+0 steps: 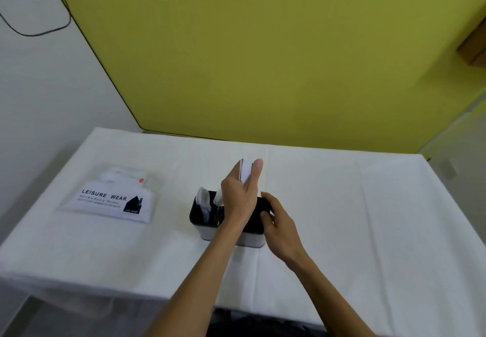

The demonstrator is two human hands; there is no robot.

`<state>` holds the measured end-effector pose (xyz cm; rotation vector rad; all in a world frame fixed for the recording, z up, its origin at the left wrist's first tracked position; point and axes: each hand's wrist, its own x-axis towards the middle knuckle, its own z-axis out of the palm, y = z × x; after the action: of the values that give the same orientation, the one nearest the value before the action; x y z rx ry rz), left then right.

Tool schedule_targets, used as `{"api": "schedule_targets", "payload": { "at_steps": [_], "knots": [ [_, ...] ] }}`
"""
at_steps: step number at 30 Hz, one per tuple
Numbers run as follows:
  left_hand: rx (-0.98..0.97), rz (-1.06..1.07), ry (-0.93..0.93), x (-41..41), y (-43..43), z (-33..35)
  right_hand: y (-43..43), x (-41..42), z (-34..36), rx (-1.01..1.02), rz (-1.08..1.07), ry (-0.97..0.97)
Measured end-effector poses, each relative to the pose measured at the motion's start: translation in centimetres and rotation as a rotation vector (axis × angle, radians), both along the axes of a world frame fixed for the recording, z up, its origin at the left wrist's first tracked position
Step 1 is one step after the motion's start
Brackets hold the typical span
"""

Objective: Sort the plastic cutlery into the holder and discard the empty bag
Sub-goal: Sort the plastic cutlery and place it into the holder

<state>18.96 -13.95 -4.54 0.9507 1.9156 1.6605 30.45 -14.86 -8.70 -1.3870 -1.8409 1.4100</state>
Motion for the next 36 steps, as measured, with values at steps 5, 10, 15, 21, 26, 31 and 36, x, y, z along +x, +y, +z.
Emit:
{"api": "schedule_targets", "payload": {
  "at_steps": [5,10,15,21,26,31,36],
  "knots": [
    [-0.053,0.024,0.009,0.1,-1.0,-2.6,0.0,-0.1,-0.2,0.032,-0.002,-0.032],
    [-0.032,0.061,0.031,0.2,-0.7,-3.2,0.0,-0.1,-0.4,0.028,-0.009,-0.034],
    [-0.017,0.087,0.043,0.3,-0.9,-3.3,0.0,0.0,-0.4,0.011,-0.004,-0.038],
    [0.001,0.068,0.078,0.4,-0.9,-3.1,0.1,0.0,-0.6,0.006,0.002,-0.045],
    [0.012,0.019,0.177,0.3,-0.7,-1.9,0.4,0.1,-0.3,0.013,0.036,-0.078],
    [0.110,-0.004,0.265,-1.5,-0.1,1.4,1.7,-0.4,2.2,0.047,0.029,-0.110],
    [0.174,-0.046,0.154,-6.6,-0.2,4.3,3.9,-3.8,5.8,0.196,0.022,-0.107]
  ]
}}
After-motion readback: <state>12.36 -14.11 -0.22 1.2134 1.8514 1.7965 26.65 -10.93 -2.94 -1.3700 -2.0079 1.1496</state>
